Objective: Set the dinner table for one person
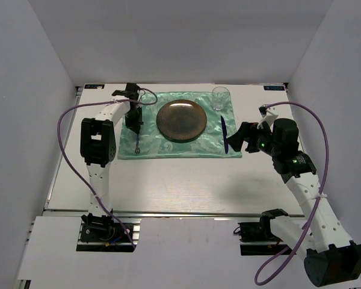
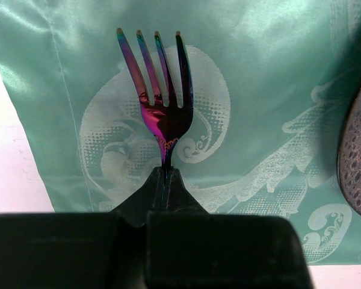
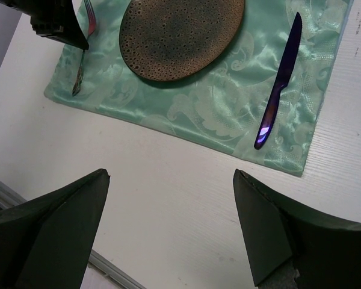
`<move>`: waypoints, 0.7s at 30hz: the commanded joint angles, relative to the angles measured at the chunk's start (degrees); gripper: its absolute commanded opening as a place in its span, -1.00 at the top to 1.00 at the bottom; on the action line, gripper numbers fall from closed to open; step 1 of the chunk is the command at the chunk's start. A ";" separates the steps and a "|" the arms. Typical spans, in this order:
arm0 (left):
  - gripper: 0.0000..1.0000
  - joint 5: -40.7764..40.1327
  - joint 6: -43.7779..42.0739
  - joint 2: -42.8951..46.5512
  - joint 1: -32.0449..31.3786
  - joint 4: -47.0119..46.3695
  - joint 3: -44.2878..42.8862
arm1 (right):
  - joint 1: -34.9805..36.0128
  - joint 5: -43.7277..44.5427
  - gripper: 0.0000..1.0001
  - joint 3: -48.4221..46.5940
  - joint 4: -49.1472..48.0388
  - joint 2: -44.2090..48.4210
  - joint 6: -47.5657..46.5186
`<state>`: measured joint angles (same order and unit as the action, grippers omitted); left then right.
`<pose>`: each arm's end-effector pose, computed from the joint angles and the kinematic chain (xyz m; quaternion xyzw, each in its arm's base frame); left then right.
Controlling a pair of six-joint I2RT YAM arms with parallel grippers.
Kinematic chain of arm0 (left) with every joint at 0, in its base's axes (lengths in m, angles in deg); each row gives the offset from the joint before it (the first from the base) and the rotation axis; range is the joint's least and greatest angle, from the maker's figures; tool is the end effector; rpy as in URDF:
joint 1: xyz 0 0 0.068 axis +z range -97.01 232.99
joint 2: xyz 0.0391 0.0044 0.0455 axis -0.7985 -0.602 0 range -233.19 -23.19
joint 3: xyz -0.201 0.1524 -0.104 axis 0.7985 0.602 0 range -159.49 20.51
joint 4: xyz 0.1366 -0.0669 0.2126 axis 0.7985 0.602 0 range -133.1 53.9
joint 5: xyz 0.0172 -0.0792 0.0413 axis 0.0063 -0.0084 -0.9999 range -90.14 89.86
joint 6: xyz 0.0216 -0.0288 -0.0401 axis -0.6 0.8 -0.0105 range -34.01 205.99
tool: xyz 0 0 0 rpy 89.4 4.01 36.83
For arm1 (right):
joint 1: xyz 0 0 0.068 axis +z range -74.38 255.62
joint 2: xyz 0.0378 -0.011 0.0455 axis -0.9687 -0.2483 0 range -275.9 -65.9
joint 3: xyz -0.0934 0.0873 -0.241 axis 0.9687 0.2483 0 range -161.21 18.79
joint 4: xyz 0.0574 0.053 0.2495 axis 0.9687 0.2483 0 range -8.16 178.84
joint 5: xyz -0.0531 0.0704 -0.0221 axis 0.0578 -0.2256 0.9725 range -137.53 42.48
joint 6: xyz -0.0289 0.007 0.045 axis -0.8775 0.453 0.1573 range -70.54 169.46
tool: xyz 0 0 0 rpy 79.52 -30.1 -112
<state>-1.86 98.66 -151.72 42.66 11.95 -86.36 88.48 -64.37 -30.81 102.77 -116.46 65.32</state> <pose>0.4523 -0.0814 0.1788 -0.0221 0.9929 -0.0085 0.1163 0.1913 0.0541 0.3329 -0.0606 0.8215 0.2549 0.5065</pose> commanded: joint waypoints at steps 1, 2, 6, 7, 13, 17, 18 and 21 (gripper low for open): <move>1.00 -0.31 -1.59 1.79 -0.48 -0.91 -2.20 | 0.06 0.14 -0.79 -1.46 -0.10 0.82 -1.09; 1.00 -0.13 -1.94 1.44 -0.48 -0.30 -3.33 | 0.06 -0.03 -0.79 -1.55 -0.27 0.73 -1.09; 1.00 -0.30 -3.00 -0.40 -1.01 1.20 -5.71 | -0.03 -0.56 -0.79 -1.20 -0.62 0.29 -0.74; 1.00 -0.31 -3.35 -1.19 -1.01 1.99 -6.07 | 0.06 -0.56 -0.78 -1.11 -0.63 0.29 -0.65; 1.00 -0.92 -3.88 -2.95 -1.01 3.92 -7.83 | 0.14 -0.65 -0.79 -1.46 -0.54 0.47 -0.48; 1.00 -1.44 -3.88 -3.22 -1.01 4.98 -8.44 | 0.06 -0.65 -0.79 -1.64 -0.36 0.47 -0.48; 1.00 -1.80 -3.88 -3.22 -1.01 5.16 -8.53 | -0.03 -0.74 -0.79 -1.64 -0.36 0.47 -0.39; 1.00 -2.06 -3.88 -3.22 -1.01 5.16 -7.92 | 0.06 -0.91 -0.78 -1.55 -0.45 0.47 -0.30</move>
<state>-2.78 95.42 -156.40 41.90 16.45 -92.70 88.48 -64.41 -30.81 102.86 -116.46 65.36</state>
